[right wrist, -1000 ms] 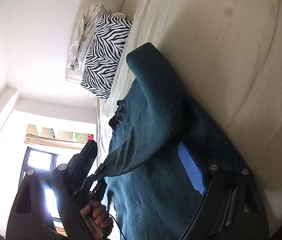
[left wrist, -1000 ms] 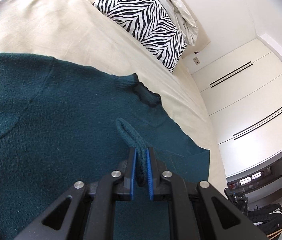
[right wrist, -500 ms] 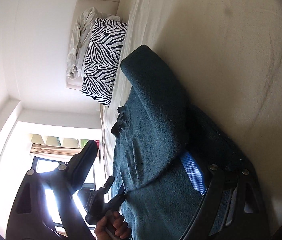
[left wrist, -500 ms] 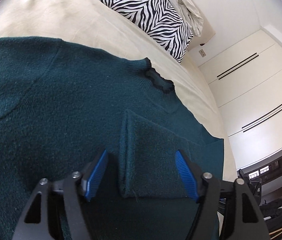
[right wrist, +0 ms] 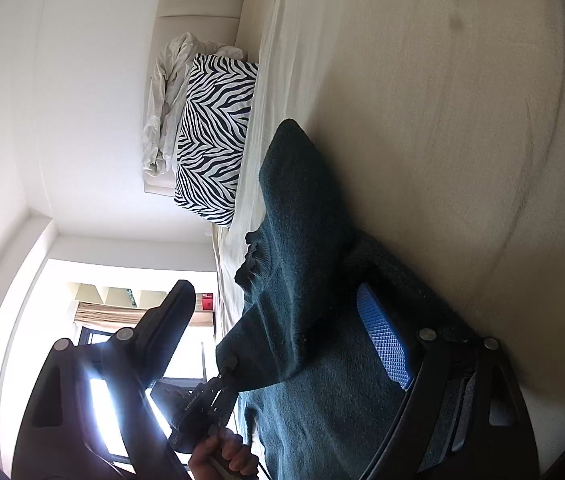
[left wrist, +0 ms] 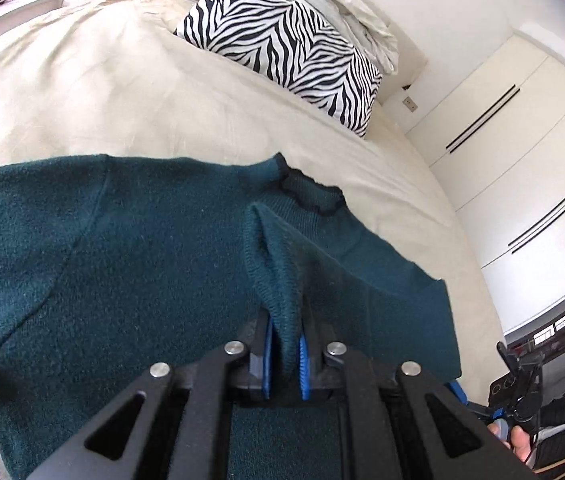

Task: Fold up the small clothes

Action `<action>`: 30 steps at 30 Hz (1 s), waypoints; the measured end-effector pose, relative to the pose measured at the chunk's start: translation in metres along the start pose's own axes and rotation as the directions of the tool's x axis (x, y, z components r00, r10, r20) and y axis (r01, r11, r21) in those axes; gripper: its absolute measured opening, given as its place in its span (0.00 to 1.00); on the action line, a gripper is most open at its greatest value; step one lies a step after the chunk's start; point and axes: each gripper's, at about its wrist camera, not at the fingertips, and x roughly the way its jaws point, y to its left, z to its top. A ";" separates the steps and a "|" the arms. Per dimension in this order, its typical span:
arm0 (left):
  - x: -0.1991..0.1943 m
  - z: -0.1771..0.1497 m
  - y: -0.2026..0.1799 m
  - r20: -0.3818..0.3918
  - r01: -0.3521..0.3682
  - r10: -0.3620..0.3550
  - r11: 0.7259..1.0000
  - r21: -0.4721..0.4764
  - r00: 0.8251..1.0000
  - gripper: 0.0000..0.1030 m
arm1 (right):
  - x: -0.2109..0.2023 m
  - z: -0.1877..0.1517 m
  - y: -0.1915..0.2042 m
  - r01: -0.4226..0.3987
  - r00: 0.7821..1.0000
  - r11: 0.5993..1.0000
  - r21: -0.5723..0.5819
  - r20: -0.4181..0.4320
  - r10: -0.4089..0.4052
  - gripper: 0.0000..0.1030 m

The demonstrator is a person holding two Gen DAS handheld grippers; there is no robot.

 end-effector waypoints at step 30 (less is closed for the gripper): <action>0.016 -0.013 0.066 0.051 0.036 -0.025 0.974 -0.223 0.998 0.10 | 0.024 0.016 0.011 0.041 0.999 0.999 -0.020 -0.010 -0.041 0.73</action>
